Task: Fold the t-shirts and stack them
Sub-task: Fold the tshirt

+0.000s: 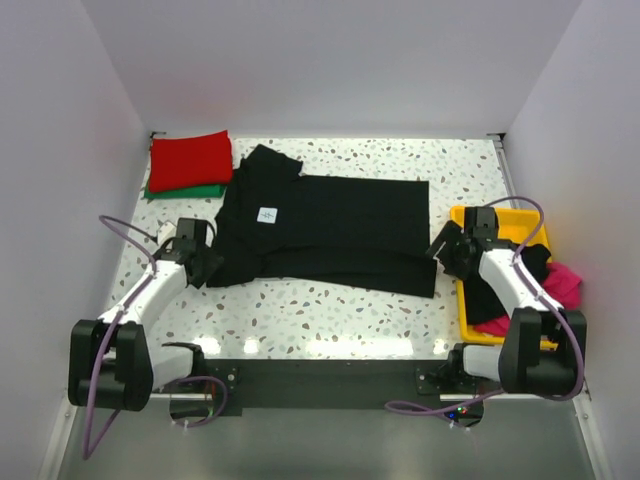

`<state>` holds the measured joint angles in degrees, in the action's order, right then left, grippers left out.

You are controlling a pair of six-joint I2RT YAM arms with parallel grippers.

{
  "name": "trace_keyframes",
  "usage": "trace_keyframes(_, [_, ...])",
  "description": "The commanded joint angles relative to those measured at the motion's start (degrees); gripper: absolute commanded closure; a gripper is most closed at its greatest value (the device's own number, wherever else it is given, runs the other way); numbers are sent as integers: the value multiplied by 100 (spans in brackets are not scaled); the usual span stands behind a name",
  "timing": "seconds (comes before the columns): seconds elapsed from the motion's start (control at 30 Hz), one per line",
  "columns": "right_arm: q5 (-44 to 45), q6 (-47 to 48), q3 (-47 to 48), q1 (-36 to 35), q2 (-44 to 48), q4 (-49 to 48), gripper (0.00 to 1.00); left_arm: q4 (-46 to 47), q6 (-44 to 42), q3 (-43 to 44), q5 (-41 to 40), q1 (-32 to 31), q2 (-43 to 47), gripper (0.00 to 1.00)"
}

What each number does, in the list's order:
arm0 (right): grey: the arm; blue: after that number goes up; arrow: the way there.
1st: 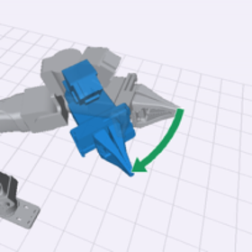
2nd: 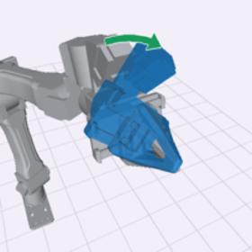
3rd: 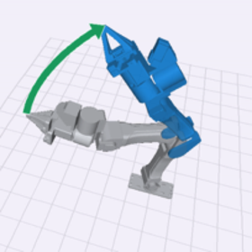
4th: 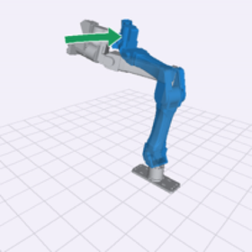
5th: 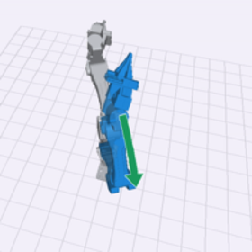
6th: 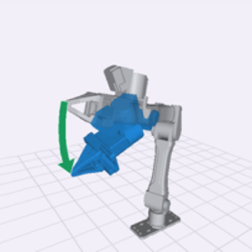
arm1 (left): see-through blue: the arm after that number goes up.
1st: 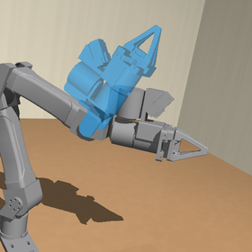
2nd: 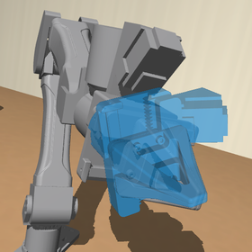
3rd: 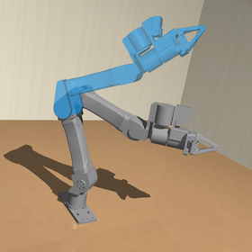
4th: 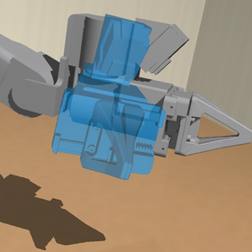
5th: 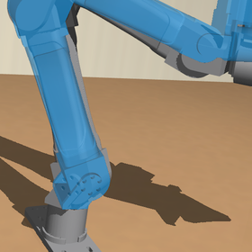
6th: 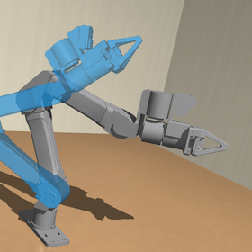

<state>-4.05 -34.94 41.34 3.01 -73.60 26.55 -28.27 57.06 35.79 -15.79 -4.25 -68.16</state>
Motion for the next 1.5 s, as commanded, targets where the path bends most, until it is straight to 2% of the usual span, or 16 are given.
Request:
trace_keyframes(0.0, [28, 127, 155, -10, 425, -36, 30, 111, 297, -151, -152, 3, -31, 47])
trace_keyframes(0.23, [-157, -118, -398, -256, 1418, 96, 28, 655, 367, -564, 172, 3, 75, 46])
trace_keyframes(0.47, [-175, -557, -820, -827, 1656, 88, 28, 1174, 201, -512, 278, 3, -259, 50])
trace_keyframes(0.63, [-131, -927, -1031, -1135, 1551, -88, 29, 1228, 7, -301, 112, 3, -513, 67])
trace_keyframes(0.77, [-17, -1059, -1190, -1153, 1340, -167, 29, 1000, -98, -20, -29, 3, -532, 91])
trace_keyframes(0.87, [80, -1120, -1260, -1153, 1191, -229, 30, 806, -212, 243, -161, 12, -374, 100])
trace_keyframes(1.1, [186, -1305, -1348, -1144, 962, -334, 35, 402, -546, 929, -469, 30, -312, 100])
trace_keyframes(1.47, [309, -1402, -1410, -1153, 1093, 78, 37, 235, -854, 1220, -460, 126, -391, 100])
